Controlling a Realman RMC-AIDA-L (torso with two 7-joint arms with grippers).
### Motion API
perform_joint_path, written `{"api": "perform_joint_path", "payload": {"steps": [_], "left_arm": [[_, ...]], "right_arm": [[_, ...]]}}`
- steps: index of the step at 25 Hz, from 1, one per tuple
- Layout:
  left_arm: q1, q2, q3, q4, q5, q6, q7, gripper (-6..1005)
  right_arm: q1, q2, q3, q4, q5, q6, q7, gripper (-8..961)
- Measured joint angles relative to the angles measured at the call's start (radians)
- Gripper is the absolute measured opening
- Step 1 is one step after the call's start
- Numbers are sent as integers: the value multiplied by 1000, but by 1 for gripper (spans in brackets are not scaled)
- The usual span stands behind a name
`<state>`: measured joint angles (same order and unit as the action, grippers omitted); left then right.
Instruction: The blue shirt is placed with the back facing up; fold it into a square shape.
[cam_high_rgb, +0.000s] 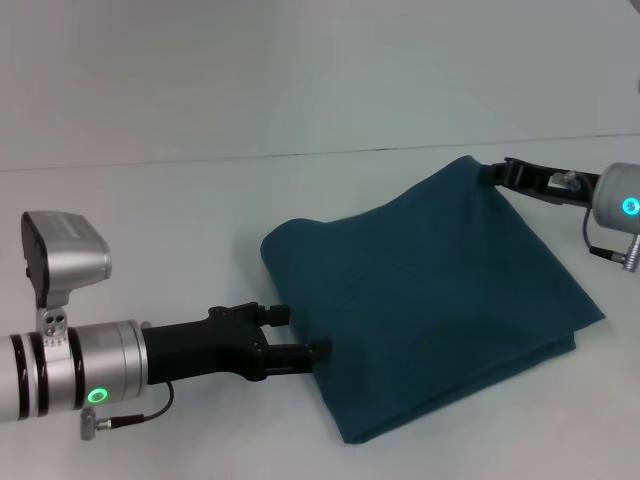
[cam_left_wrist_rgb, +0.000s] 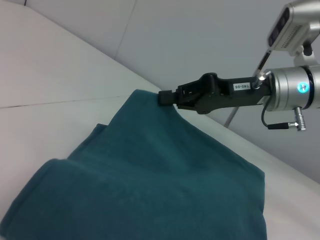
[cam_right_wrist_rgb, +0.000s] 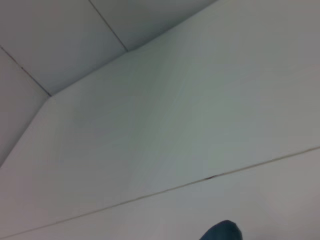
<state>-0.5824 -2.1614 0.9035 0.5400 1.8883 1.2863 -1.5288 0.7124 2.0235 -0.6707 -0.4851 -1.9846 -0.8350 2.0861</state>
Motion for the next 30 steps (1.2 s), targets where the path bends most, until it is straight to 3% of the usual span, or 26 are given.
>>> {"api": "perform_joint_path", "payload": {"steps": [5,24,30], "left_arm": [[0,0,0,0,0,-2,-7,904],[-1,-1,2,0,0,-1,-10,905],[0,-1,2,0,0,-6,-18,904]], "right_arm": [[-28,11,0,-40,11,-4,-4,16],[-34,40,-7,-19,15,146,-55,138],[-44,47,-3,-28,78,134,-153,176]]}}
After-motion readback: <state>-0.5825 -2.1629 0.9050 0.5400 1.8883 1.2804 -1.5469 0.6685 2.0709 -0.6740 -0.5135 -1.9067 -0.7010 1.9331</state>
